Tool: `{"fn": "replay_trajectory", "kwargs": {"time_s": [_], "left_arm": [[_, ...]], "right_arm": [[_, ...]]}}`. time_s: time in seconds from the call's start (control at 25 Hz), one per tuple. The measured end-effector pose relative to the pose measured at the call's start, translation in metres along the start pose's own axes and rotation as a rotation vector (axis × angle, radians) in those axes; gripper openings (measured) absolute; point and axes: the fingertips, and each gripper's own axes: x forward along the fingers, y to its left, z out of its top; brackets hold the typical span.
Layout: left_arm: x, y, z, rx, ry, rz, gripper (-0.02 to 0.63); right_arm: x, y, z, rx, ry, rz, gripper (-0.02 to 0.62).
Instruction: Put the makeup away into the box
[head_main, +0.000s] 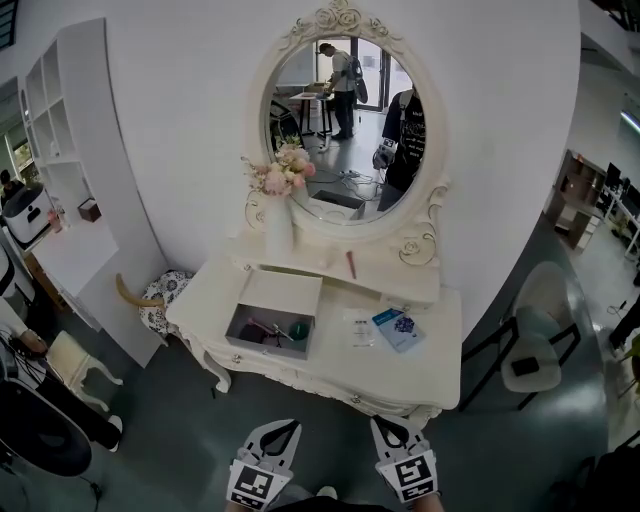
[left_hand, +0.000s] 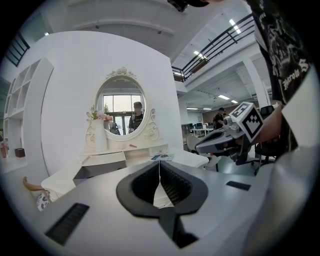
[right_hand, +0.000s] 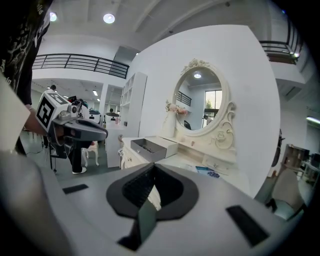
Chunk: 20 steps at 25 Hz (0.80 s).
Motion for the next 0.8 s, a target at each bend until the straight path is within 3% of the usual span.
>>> {"fn": "replay_trajectory", "kwargs": {"time_s": [0.8], "left_arm": [[0.028, 0.027, -0.009, -0.02, 0.036, -0.009, 0.016]], "right_arm": [[0.039, -0.006, -0.009, 0.047, 0.039, 0.032, 0.009]]}}
